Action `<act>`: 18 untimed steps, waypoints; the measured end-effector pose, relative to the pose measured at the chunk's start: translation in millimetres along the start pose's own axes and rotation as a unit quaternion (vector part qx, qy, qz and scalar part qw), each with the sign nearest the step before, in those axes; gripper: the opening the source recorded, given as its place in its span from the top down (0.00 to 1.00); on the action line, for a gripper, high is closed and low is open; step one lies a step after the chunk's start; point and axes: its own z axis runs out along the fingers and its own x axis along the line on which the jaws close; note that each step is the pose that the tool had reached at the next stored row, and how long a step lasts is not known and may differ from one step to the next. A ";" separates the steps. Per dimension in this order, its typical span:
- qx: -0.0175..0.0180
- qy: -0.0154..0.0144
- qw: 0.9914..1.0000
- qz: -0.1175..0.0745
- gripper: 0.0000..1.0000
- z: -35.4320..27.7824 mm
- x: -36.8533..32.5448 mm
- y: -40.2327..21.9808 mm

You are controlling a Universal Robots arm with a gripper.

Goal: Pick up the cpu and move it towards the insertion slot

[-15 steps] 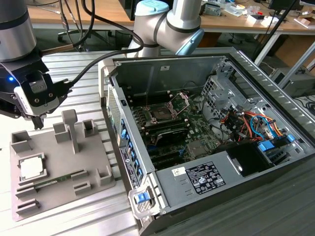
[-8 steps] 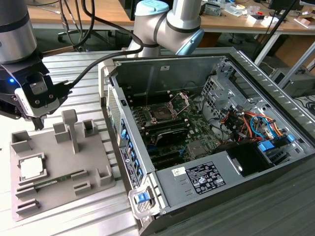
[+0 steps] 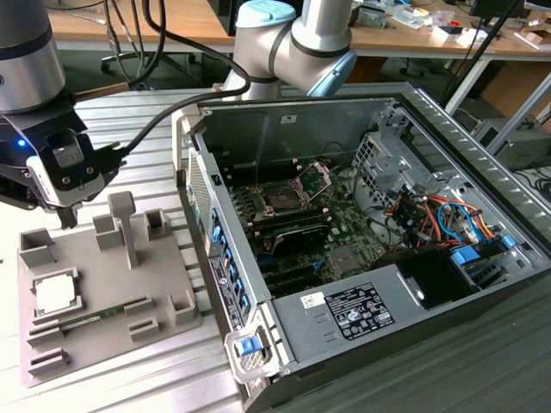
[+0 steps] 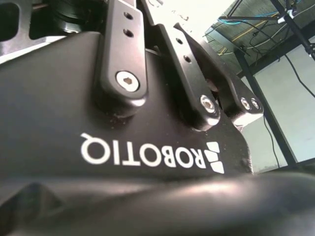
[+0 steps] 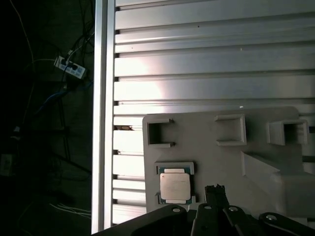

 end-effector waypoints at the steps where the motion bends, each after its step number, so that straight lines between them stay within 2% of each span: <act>1: 0.000 0.000 1.000 0.000 0.89 0.4 0.0 0.0; 18: 0.000 0.000 1.000 0.000 0.89 4.8 0.0 -0.2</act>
